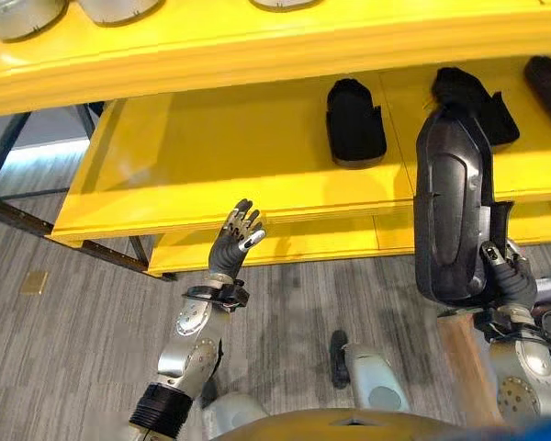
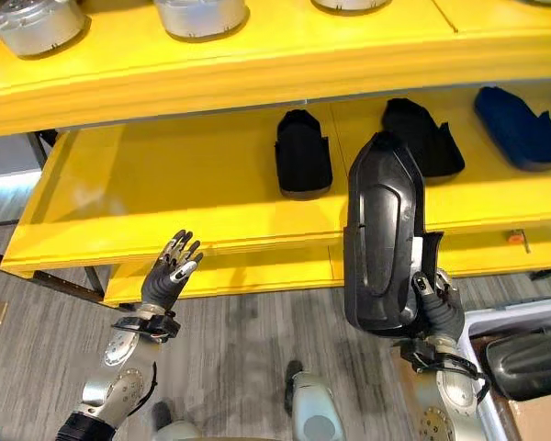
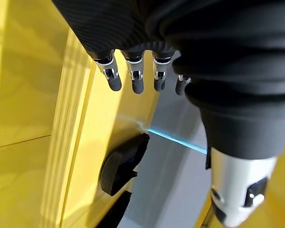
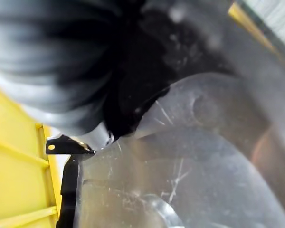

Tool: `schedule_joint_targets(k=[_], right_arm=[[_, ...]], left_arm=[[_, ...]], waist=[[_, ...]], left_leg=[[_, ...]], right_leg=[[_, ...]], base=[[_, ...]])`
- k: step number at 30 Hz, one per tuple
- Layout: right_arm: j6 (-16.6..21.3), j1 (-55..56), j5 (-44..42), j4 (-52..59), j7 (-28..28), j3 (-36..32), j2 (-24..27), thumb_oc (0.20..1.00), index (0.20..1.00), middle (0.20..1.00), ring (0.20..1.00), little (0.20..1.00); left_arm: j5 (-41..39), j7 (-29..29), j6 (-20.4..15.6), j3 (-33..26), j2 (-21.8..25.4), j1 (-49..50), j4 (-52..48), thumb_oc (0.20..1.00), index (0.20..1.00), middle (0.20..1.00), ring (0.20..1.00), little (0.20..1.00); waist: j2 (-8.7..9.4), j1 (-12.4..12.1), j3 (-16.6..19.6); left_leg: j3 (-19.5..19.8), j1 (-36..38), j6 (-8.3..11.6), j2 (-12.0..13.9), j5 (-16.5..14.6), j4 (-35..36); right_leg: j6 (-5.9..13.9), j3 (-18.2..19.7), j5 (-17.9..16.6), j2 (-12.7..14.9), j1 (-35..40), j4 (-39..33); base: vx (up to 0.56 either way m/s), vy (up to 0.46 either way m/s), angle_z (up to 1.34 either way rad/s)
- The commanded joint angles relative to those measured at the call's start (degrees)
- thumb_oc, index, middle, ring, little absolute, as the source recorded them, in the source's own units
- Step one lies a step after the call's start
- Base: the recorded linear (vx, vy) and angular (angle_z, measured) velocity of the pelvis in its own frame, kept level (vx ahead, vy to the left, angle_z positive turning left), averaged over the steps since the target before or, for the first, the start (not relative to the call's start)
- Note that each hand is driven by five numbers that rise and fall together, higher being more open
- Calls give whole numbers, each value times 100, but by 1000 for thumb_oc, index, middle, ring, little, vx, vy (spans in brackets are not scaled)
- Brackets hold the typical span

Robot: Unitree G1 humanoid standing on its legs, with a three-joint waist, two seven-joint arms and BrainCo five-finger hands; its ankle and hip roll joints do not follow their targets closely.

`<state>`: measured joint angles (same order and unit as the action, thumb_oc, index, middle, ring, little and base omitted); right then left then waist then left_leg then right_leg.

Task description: Move parts from the plastic box to the shelf.

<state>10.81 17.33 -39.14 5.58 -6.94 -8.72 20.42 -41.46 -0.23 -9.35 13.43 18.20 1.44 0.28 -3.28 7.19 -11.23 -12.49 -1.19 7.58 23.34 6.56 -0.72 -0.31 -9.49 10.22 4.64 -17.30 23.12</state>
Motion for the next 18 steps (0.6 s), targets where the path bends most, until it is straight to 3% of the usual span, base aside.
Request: schedule_joint_targets(k=[1,9,10,18], right_arm=[[375,18,49,784,173,-182,-7,200,200,200,200,200],[335,-44,45,913,208,-125,-145,200,200,200,200,200],[319,-63,129,1010,235,-125,-104,200,200,200,200,200],[324,-401,377,1266,308,100,77,200,200,200,200,200]], left_arm=[[-3,-190,-375,-271,402,27,-628,1000,1000,1000,1000,1000],[19,-100,-407,-222,551,-147,-592,1000,1000,1000,1000,1000],[37,-78,-405,-214,549,-159,-598,1000,1000,1000,1000,1000],[68,-61,-390,-246,598,-101,-612,1000,1000,1000,1000,1000]], waist=[[234,-18,171],[436,-86,182],[490,-126,181],[607,-291,157]], left_leg=[[-121,94,249,-452,165,229],[-298,-333,117,-982,-358,-291],[-304,-489,74,-1084,-468,-452],[-245,-817,-40,-1212,-622,-696]], right_leg=[[1129,345,-1222,1350,1146,-1463],[1441,111,-1909,1920,1324,-1971],[1511,47,-2130,2050,1310,-2050],[1531,-109,-2362,2178,1236,-2144]], base=[[156,248,31],[87,159,29],[55,101,1],[14,43,-2]])
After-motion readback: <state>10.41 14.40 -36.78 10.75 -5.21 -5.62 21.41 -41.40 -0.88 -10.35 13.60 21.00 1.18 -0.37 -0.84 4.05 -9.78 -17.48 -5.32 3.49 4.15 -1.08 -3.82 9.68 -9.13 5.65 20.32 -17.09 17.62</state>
